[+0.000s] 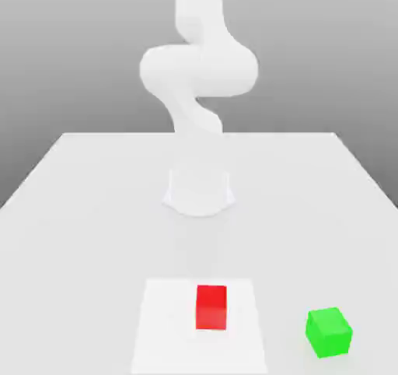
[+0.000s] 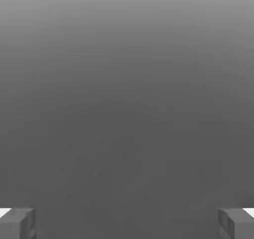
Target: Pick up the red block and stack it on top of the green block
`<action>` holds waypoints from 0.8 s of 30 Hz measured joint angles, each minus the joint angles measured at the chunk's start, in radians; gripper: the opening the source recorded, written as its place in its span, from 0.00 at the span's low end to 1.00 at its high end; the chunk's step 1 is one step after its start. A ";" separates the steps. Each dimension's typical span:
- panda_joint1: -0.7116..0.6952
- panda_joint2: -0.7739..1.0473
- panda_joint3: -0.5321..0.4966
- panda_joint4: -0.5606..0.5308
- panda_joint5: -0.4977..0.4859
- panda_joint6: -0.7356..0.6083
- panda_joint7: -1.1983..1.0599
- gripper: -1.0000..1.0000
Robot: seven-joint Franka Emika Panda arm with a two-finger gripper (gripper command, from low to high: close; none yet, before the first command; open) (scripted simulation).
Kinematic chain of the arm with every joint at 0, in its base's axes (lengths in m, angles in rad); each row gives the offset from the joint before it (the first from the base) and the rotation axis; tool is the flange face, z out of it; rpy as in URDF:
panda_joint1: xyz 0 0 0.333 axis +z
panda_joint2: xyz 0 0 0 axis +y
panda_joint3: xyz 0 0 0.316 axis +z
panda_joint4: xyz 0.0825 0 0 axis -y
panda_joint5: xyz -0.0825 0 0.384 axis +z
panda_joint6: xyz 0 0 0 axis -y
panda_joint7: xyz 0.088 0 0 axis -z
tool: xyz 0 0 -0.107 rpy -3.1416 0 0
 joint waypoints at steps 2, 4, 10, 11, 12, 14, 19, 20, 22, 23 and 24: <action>0.001 0.080 0.003 -0.041 0.004 0.045 0.006 0.50; 0.003 0.155 0.006 -0.080 0.007 0.087 0.012 0.50; 0.010 0.373 0.014 -0.193 0.010 0.211 0.033 0.50; 0.010 0.409 0.017 -0.212 0.010 0.231 0.037 0.50; 0.011 0.445 0.019 -0.231 0.010 0.252 0.041 0.50; 0.011 0.518 0.023 -0.269 0.009 0.293 0.049 0.50; 0.015 0.699 0.030 -0.363 -0.003 0.395 0.077 0.50; 0.017 0.735 0.030 -0.375 -0.006 0.418 0.083 0.50; 0.019 0.808 0.026 -0.377 -0.014 0.475 0.090 0.50; 0.020 0.844 0.025 -0.374 -0.017 0.505 0.092 0.50; 0.020 0.880 0.023 -0.370 -0.022 0.535 0.096 0.50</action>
